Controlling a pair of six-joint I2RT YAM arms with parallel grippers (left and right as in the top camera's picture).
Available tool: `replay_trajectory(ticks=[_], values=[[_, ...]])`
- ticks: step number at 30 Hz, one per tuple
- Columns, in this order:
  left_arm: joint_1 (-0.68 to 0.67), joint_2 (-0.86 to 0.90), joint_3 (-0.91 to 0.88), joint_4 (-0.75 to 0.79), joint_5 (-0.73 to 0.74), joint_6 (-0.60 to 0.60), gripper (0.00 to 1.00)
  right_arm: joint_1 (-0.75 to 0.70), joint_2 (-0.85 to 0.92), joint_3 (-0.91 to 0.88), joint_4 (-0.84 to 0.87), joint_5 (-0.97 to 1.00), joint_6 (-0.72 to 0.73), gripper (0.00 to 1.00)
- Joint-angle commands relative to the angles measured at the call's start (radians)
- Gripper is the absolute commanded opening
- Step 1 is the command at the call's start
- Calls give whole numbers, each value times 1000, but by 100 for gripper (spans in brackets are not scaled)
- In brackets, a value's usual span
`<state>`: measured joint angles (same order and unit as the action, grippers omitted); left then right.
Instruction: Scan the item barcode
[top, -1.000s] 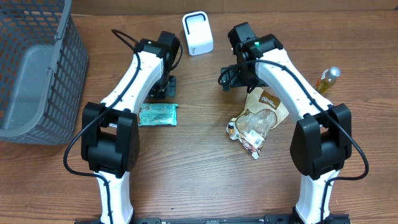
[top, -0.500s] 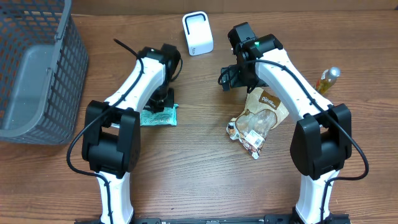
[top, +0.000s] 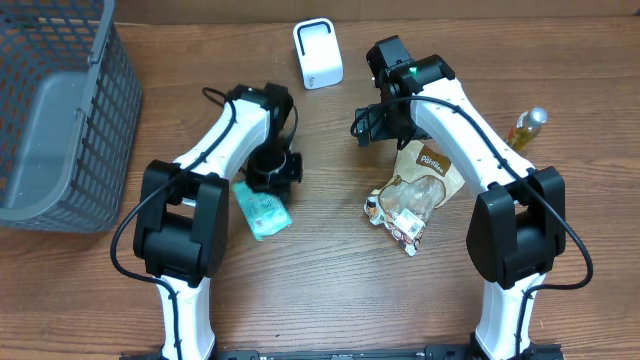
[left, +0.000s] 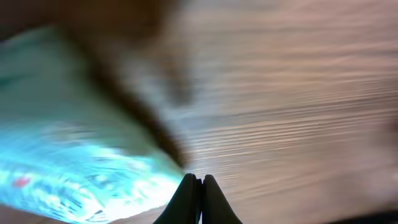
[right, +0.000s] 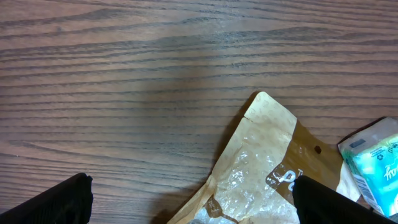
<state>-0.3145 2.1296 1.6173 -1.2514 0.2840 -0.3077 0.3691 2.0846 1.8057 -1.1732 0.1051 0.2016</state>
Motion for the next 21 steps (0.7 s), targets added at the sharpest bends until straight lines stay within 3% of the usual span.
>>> replay_trajectory(ticks=[1,7,12,21], values=[[21,1,124,8,71,4,5,0,-3,14,2,7,-1,100],[19,3,165,-23,-278,5,6,0,-3,14,2,7,-1,100],[22,4,163,-172,-476,-6,4,0,-3,14,2,7,-1,100],[11,4,72,-300,-422,-38,4,0,-3,14,2,7,-1,100]])
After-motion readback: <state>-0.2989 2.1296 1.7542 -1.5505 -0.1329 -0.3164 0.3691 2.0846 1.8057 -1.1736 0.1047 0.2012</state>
